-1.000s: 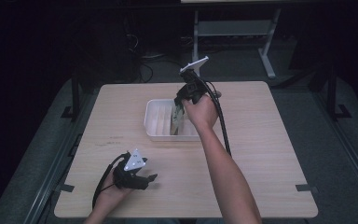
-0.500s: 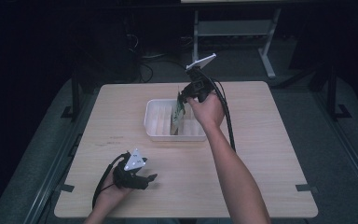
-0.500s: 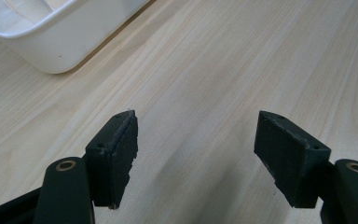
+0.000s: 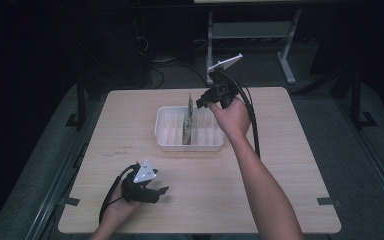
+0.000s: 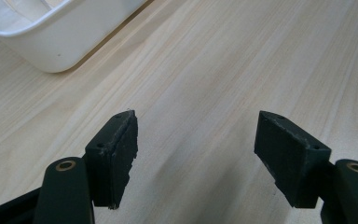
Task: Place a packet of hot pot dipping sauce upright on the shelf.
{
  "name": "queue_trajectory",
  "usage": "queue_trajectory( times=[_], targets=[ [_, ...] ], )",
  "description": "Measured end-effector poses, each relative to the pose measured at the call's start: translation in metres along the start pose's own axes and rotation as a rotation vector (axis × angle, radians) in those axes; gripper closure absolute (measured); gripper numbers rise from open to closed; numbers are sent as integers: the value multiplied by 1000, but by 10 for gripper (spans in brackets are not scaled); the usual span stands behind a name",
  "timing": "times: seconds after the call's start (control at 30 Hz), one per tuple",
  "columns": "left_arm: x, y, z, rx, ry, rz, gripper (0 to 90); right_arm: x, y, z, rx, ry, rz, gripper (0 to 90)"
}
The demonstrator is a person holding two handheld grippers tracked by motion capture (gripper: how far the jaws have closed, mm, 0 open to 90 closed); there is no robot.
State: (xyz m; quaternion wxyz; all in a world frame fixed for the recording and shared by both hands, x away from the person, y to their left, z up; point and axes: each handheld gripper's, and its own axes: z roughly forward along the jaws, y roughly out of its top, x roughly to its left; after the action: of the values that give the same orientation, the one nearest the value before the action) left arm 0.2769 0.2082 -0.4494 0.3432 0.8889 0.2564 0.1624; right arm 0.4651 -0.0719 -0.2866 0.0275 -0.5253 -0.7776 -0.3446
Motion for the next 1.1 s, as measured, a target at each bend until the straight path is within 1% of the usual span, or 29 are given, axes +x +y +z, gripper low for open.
queue_trajectory(
  times=[0.07,0.2,0.4,0.83,0.9,1.1],
  targets=[
    [0,0,0,-1,0,-1,297,-2,-2,-5,-9,9,-1,634],
    [0,0,0,0,0,-3,296,-5,-5,-10,-16,20,-2,604],
    [0,0,0,1,0,1,295,-11,-11,-16,-18,15,-5,583],
    [0,-1,0,-2,4,-2,294,-30,-29,-21,-11,9,14,543],
    [0,-1,0,-4,5,-2,294,-32,-33,-21,-5,0,13,540],
    [-1,-1,0,-7,5,-2,294,-43,-44,-22,0,-4,34,531]
  ],
)
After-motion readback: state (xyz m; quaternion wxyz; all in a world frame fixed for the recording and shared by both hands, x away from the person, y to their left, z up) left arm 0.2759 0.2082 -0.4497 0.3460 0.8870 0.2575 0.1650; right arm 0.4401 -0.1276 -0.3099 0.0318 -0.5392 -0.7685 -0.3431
